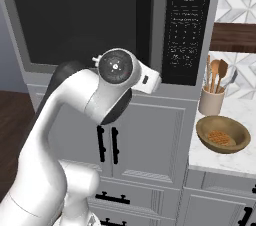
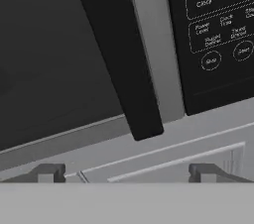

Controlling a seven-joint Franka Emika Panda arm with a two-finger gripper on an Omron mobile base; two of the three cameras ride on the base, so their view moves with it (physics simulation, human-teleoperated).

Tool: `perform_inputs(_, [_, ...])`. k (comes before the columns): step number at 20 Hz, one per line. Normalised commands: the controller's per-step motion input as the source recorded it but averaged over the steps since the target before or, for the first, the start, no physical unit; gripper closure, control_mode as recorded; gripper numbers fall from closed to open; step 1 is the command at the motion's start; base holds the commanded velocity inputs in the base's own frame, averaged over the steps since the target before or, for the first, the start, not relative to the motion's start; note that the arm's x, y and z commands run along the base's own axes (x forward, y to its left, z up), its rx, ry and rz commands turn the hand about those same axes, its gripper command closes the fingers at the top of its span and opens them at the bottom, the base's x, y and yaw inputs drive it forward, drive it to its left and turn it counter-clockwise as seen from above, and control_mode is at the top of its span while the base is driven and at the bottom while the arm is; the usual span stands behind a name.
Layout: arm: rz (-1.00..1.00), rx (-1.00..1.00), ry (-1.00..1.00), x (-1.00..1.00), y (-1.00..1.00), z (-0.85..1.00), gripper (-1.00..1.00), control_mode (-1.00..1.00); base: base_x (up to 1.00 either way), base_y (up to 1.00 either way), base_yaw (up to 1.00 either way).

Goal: Open the microwave, place the bowl with waffle inside the microwave, then close the microwave door and turn it on.

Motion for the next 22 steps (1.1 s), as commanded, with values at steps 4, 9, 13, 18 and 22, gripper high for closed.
perform_inputs(4, [-0.08, -0.05, -0.27, 0.48, -0.35, 0.46, -1.00, -1.00, 0.00, 0.00, 0.00])
perform_inputs(9, [-0.06, -0.02, -0.01, 0.96, -0.02, 0.00, -1.00, -1.00, 0.00, 0.00, 0.00])
perform_inputs(13, [0.00, 0.00, 0.01, 0.86, 0.00, 0.00, -1.00, -1.00, 0.00, 0.00, 0.00])
perform_inputs(18, [0.00, 0.00, 0.00, 0.52, -0.17, 0.00, -1.00, -1.00, 0.00, 0.00, 0.00])
perform_inputs(22, [0.00, 0.00, 0.00, 0.31, -0.06, 0.00, -1.00, -1.00, 0.00, 0.00, 0.00])
